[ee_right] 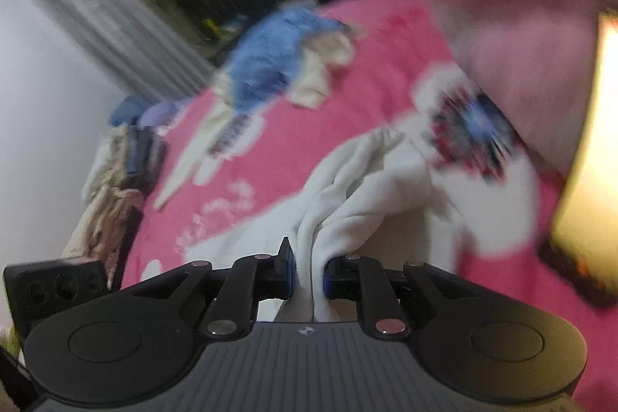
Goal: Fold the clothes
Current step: 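Lift the pinched side with both grippers and fold it over the sweatshirt body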
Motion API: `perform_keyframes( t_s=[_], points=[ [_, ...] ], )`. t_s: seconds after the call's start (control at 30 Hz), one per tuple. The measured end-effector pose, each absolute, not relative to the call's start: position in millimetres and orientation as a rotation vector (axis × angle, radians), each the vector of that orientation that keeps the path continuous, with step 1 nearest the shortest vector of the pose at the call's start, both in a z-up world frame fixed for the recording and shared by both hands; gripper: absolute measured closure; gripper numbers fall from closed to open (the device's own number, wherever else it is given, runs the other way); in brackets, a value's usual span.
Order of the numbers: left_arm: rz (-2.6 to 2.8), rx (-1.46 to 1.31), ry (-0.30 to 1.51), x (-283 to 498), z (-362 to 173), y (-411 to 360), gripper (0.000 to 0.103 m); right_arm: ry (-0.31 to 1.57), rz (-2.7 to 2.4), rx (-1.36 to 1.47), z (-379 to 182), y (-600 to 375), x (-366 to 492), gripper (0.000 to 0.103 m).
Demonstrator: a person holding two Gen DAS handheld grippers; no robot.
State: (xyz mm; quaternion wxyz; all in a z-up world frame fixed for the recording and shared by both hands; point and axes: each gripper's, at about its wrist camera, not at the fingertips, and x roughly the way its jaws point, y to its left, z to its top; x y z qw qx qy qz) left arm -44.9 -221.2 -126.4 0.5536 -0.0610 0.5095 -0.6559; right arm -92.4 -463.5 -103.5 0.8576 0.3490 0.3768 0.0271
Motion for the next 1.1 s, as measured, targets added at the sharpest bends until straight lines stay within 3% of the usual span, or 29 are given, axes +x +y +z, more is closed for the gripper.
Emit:
perform_keyframes(
  t_s=[0.13, 0.23, 0.4, 0.57, 1.1],
  points=[
    [-1.540, -0.219, 1.293, -35, -131, -213, 0.062, 0.812, 0.035, 0.860, -126, -478, -97, 0.083],
    [-1.566, -0.331, 1.292, -19, -120, -193, 0.049, 0.842, 0.044, 0.939, -133, -489, -97, 0.072],
    [-1.580, -0.431, 1.297, -2, -116, -156, 0.048, 0.904, 0.078, 1.031, -141, -498, -102, 0.060],
    [-1.589, -0.313, 1.352, -20, -131, -154, 0.048, 0.978, 0.112, 1.086, -147, -495, -114, 0.050],
    [-1.892, -0.182, 1.322, -89, -107, -206, 0.048, 1.179, 0.156, 1.089, -144, -494, -120, 0.045]
  ],
)
